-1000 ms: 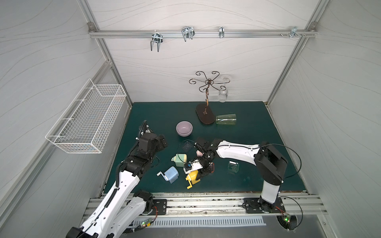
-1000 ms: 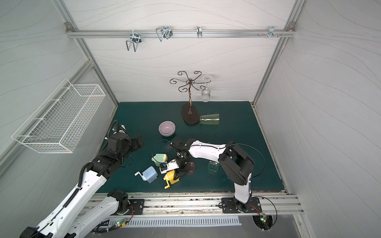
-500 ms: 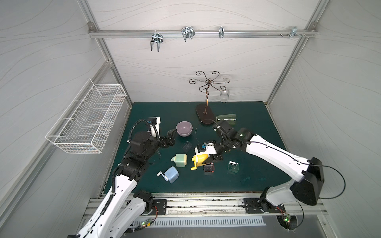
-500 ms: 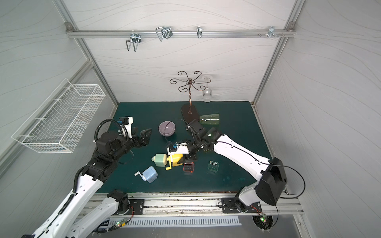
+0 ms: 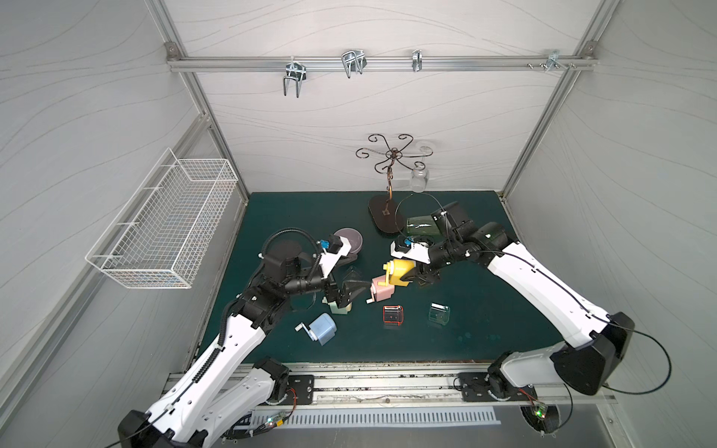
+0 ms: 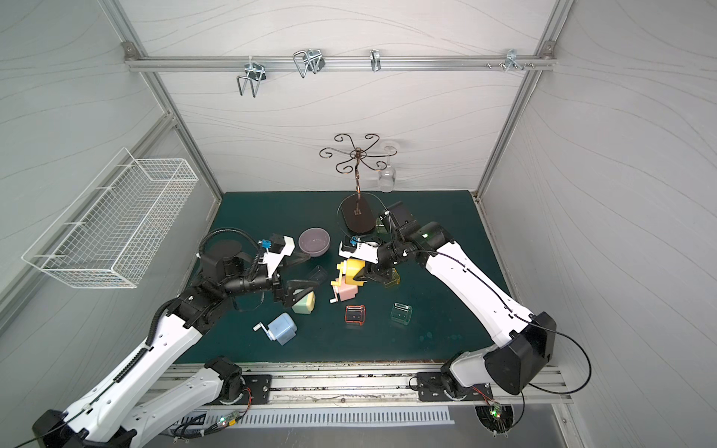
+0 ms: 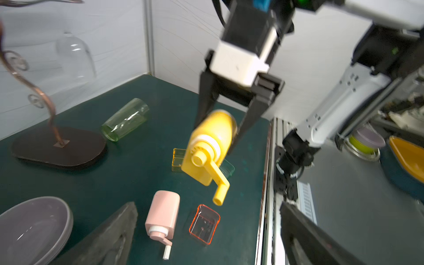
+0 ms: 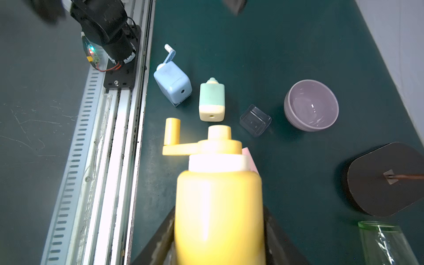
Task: Put the tray back into the pencil sharpener
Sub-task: Pick up the container from the center of the board.
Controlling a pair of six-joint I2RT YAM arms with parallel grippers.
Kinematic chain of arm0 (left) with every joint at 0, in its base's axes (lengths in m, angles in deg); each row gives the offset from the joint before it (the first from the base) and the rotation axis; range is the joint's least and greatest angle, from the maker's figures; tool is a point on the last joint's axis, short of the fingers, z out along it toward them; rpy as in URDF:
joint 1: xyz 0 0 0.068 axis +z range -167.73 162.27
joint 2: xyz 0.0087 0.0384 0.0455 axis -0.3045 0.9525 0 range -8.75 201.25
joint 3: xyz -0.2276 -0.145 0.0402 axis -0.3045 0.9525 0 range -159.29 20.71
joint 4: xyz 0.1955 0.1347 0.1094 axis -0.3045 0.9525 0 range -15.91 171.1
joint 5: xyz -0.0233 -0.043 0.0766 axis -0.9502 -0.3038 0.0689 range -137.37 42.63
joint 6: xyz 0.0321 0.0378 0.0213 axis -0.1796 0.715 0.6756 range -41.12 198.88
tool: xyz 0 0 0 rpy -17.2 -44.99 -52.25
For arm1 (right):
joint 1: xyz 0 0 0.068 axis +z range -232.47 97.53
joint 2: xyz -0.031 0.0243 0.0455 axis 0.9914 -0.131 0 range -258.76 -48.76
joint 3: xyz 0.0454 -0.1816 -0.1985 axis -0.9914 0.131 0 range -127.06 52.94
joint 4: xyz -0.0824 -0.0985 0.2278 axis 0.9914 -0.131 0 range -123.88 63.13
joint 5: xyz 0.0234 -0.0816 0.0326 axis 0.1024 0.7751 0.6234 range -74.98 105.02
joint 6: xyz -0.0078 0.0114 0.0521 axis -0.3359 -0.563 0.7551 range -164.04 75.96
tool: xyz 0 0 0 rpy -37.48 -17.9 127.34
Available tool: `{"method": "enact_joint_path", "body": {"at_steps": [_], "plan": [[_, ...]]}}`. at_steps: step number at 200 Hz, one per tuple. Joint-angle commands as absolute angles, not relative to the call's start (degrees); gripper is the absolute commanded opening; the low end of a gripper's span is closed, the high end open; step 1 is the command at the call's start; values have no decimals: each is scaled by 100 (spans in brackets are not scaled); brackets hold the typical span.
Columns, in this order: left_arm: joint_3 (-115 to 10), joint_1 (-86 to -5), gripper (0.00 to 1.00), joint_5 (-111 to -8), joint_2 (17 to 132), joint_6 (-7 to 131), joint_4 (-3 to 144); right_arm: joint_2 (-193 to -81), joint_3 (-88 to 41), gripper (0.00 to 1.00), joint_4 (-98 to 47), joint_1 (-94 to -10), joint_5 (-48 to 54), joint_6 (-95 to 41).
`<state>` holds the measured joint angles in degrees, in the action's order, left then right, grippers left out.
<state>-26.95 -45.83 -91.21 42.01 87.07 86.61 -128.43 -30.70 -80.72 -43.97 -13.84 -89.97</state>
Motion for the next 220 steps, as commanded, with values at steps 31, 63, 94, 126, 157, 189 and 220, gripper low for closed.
{"method": "enact_joint_path", "body": {"at_steps": [31, 63, 94, 126, 157, 189, 220], "plan": [[-3058, -5112, 100, -9224, 4690, 9786, 8938, -13192, -3960, 22, -8949, -3993, -1831, -9424], [-3159, -5353, 100, -9251, 4939, 10037, 9108, -13439, -4283, 21, -9147, -3760, -1765, -9579], [-3081, -5385, 100, -9179, 5005, 9871, 8794, -13541, -4397, 21, -9078, -3666, -1926, -9565], [-3014, -5385, 99, -9048, 5022, 9853, 8637, -13518, -4388, 21, -8990, -3667, -2259, -9510], [-2900, -5378, 99, -8929, 4972, 9737, 8356, -13458, -4308, 21, -8940, -3686, -2553, -9474], [-2892, -5384, 74, -9084, 5013, 9618, 8158, -13410, -4158, 20, -8700, -3752, -2754, -9335], [-2886, -5385, 57, -9184, 5003, 9700, 8224, -13436, -4128, 20, -8683, -3825, -2791, -9326]]}}
